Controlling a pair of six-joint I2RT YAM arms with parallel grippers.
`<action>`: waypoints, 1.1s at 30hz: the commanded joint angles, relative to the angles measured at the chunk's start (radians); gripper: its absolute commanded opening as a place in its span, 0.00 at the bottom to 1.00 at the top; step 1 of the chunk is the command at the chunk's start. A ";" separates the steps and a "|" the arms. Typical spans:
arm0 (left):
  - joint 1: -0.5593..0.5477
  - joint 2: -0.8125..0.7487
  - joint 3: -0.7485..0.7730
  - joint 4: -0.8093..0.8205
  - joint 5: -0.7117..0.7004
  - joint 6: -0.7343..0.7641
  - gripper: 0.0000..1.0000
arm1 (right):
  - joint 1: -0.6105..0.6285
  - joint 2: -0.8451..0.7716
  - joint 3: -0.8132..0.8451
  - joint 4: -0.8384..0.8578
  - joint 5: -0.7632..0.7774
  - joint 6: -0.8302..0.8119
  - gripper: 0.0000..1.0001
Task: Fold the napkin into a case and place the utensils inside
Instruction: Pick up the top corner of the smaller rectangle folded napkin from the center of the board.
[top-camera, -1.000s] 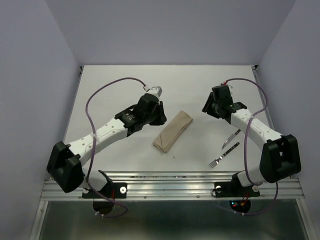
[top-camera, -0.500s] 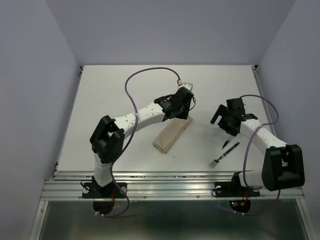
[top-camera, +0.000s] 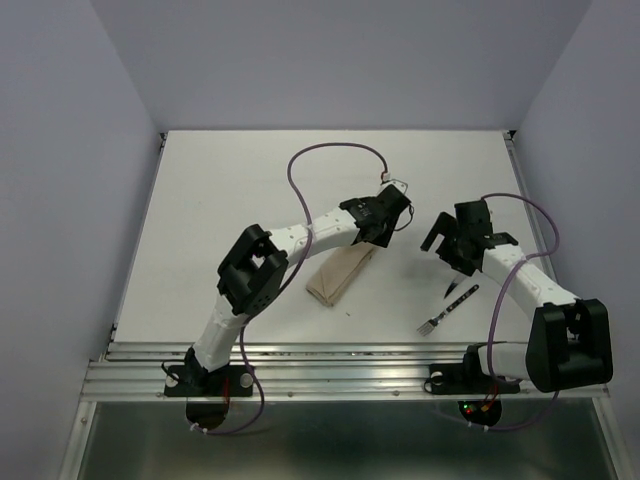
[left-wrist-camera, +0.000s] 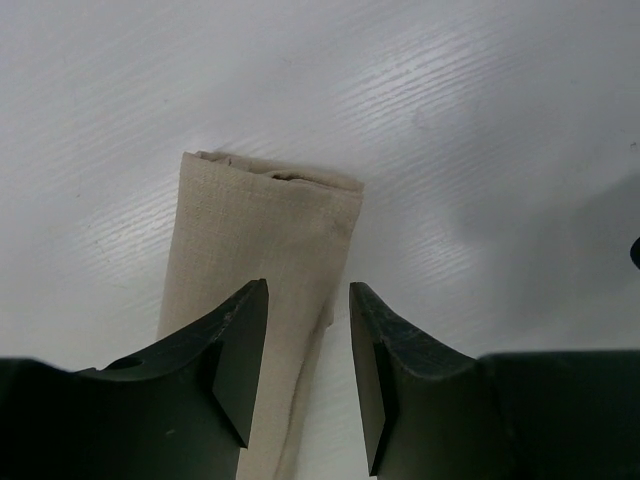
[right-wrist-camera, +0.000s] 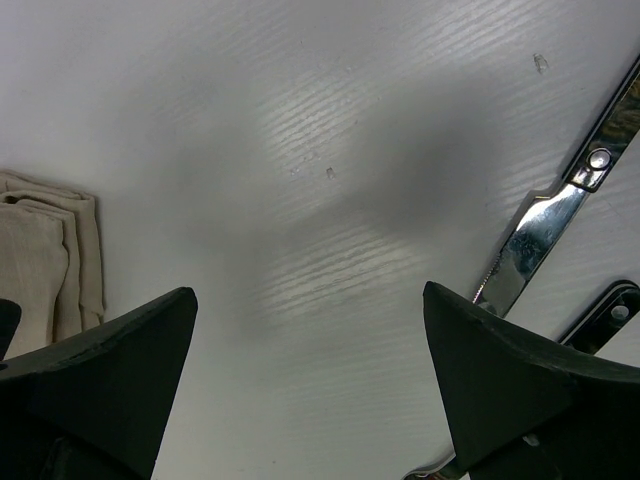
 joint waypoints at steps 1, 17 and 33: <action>-0.021 0.032 0.087 -0.006 -0.030 0.042 0.49 | -0.009 -0.031 -0.007 0.014 -0.002 0.008 1.00; -0.043 0.145 0.165 -0.035 -0.044 0.069 0.47 | -0.009 -0.034 -0.013 0.014 0.005 0.007 1.00; -0.043 0.177 0.182 -0.051 -0.065 0.079 0.28 | -0.009 -0.040 -0.016 0.014 0.009 0.008 1.00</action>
